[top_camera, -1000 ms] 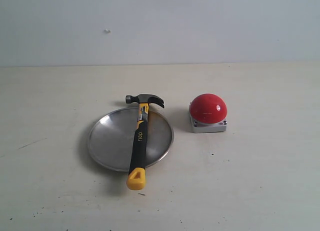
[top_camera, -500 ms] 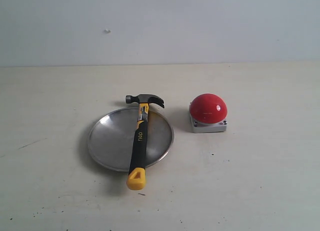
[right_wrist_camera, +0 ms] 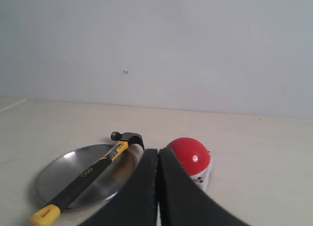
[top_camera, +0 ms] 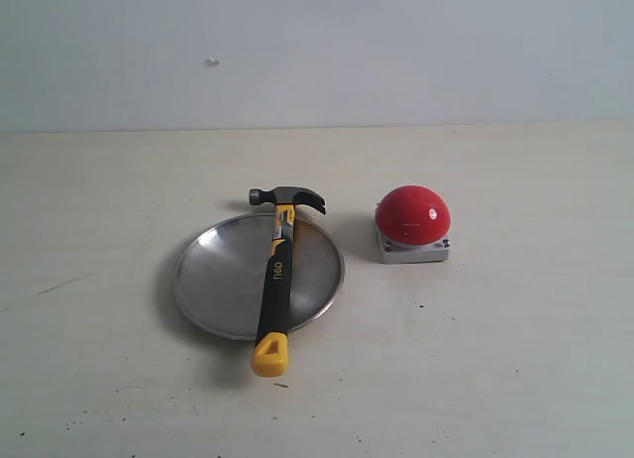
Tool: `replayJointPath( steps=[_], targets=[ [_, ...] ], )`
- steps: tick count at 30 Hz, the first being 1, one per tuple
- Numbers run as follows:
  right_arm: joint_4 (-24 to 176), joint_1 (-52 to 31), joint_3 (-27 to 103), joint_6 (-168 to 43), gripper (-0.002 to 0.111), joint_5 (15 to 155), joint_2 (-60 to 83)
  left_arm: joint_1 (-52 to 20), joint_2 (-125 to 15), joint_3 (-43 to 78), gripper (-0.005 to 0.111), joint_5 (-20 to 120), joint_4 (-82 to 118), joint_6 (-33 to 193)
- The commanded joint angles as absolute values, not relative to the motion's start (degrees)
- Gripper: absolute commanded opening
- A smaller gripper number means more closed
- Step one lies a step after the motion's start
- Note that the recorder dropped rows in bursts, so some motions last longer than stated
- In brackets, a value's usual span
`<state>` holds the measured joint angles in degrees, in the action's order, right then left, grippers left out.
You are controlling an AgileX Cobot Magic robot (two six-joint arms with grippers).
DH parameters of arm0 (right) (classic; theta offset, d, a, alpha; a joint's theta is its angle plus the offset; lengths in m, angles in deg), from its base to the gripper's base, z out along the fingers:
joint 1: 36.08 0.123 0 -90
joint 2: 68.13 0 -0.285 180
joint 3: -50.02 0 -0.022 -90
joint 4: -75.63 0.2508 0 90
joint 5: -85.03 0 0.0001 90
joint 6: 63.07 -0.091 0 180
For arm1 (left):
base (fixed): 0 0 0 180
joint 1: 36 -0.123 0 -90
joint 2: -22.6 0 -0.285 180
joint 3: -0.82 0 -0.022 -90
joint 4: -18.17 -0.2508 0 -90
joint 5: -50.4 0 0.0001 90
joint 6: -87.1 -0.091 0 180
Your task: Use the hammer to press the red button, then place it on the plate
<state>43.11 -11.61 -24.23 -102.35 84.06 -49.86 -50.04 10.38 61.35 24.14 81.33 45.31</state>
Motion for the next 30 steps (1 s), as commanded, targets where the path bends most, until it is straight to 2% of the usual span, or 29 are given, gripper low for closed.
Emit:
replayJointPath(
  steps=[1, 4, 30],
  targets=[
    [73.1, -11.9, -24.4, -71.3, 0.000, 82.3, -50.4, -50.3, 10.7, 61.6, 0.000, 24.4, 81.3, 45.5],
    [78.6, -11.9, -24.8, -65.5, 0.000, 82.3, -51.3, -50.3, 10.7, 61.6, 0.000, 24.4, 81.3, 45.5],
    [78.6, -11.9, -27.2, -69.2, 0.000, 81.3, -54.4, -50.3, 10.7, 61.6, 0.000, 23.6, 81.3, 45.4]
  ],
)
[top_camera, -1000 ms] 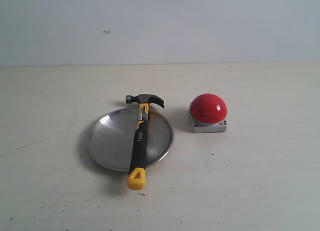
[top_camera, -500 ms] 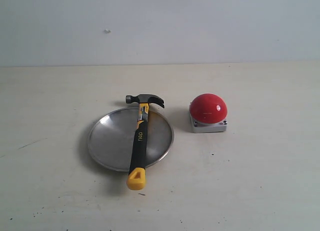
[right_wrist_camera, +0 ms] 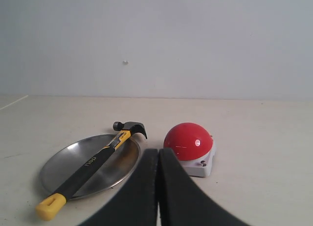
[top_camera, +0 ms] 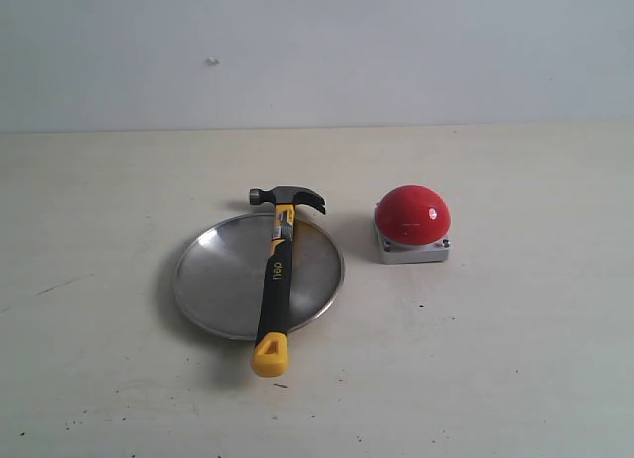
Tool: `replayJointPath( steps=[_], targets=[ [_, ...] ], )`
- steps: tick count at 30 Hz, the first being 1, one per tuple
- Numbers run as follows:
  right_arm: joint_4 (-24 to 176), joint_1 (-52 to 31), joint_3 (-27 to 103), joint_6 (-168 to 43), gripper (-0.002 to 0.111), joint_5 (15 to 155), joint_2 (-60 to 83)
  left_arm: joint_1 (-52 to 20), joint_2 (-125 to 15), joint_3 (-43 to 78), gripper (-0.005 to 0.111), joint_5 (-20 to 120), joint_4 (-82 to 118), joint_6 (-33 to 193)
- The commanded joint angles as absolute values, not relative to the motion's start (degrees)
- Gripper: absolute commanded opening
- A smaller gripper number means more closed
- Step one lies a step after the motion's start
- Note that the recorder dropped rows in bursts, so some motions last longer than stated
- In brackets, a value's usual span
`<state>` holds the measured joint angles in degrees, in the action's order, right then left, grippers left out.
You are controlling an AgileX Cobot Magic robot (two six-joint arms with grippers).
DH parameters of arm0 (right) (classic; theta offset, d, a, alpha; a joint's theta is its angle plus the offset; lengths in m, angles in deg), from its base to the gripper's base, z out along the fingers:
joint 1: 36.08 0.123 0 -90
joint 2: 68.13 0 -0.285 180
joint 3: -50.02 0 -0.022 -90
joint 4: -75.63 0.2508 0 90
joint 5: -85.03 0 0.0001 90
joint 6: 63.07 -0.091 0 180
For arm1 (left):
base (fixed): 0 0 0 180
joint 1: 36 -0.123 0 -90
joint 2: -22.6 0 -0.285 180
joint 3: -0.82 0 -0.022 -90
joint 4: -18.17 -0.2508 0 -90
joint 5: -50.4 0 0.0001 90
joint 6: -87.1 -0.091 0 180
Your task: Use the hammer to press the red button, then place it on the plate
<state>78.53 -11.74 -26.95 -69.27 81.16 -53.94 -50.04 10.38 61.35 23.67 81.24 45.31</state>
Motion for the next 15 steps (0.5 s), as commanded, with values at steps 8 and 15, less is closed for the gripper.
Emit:
replayJointPath(
  steps=[8, 15],
  targets=[
    [78.4, -11.9, -27.2, -69.2, 0.000, 81.3, -54.4, -50.3, 10.7, 61.6, 0.000, 23.6, 79.2, 45.2],
    [78.4, -11.9, -27.2, -69.2, 0.000, 81.3, -54.4, -50.3, 10.7, 61.6, 0.000, 24.8, 81.0, 45.3]
  ],
)
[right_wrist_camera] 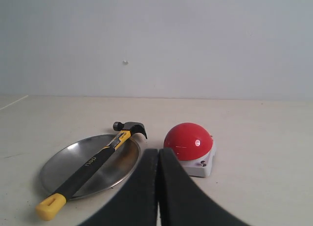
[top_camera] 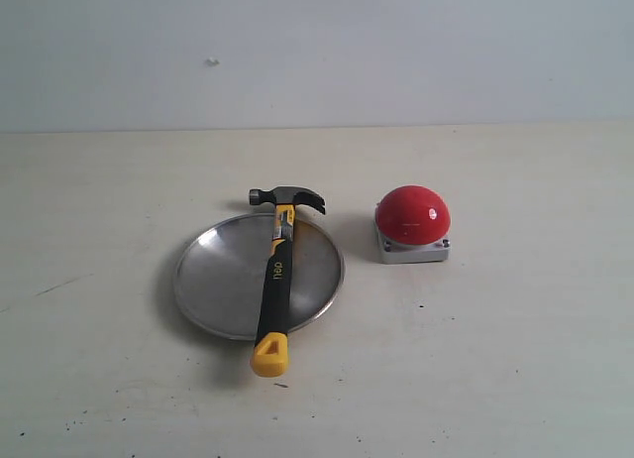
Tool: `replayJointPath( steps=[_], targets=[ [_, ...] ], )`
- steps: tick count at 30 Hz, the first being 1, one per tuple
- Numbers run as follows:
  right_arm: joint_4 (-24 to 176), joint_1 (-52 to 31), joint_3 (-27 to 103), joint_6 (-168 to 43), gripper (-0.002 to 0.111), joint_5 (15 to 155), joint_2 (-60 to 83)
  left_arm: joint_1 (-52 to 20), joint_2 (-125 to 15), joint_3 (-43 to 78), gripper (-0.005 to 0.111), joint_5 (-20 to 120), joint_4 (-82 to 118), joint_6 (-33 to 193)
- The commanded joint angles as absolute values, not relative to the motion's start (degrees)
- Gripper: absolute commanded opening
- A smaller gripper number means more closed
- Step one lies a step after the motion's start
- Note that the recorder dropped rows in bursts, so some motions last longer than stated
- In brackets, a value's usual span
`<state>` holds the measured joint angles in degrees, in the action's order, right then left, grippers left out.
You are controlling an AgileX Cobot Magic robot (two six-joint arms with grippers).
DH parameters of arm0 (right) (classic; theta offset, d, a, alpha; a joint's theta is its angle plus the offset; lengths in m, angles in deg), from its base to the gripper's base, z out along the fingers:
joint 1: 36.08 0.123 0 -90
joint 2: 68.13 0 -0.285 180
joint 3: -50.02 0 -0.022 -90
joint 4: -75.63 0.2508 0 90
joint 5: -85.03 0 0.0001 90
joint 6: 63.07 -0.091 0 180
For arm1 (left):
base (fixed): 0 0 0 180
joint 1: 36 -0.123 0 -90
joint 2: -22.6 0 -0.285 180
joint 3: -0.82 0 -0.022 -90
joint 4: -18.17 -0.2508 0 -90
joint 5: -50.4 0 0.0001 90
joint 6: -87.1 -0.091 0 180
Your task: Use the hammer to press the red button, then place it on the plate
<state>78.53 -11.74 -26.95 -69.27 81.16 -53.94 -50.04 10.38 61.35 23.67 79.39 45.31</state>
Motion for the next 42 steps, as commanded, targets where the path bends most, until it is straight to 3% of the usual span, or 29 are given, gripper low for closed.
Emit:
replayJointPath(
  steps=[1, 6, 13, 18, 42],
  targets=[
    [78.4, -11.9, -27.2, -69.2, 0.000, 81.3, -54.4, -50.3, 10.7, 61.7, 0.000, 25.7, 81.3, 45.3],
    [78.6, -11.9, -27.2, -69.2, 0.000, 81.3, -54.4, -50.3, 10.7, 63.0, 0.000, 30.1, 73.6, 49.1],
    [78.6, -11.9, -27.2, -69.2, 0.000, 81.3, -54.4, -50.3, 10.7, 66.5, 0.000, 37.5, 33.5, 84.7],
    [78.6, -11.9, -27.2, -69.2, 0.000, 81.3, -54.4, -50.3, 10.7, 69.4, 0.000, 42.3, 20.3, 98.2],
    [78.6, -11.9, -27.2, -69.2, 0.000, 81.3, -54.4, -50.3, 10.7, 71.5, 0.000, 41.7, 18.7, 99.3]
  ],
)
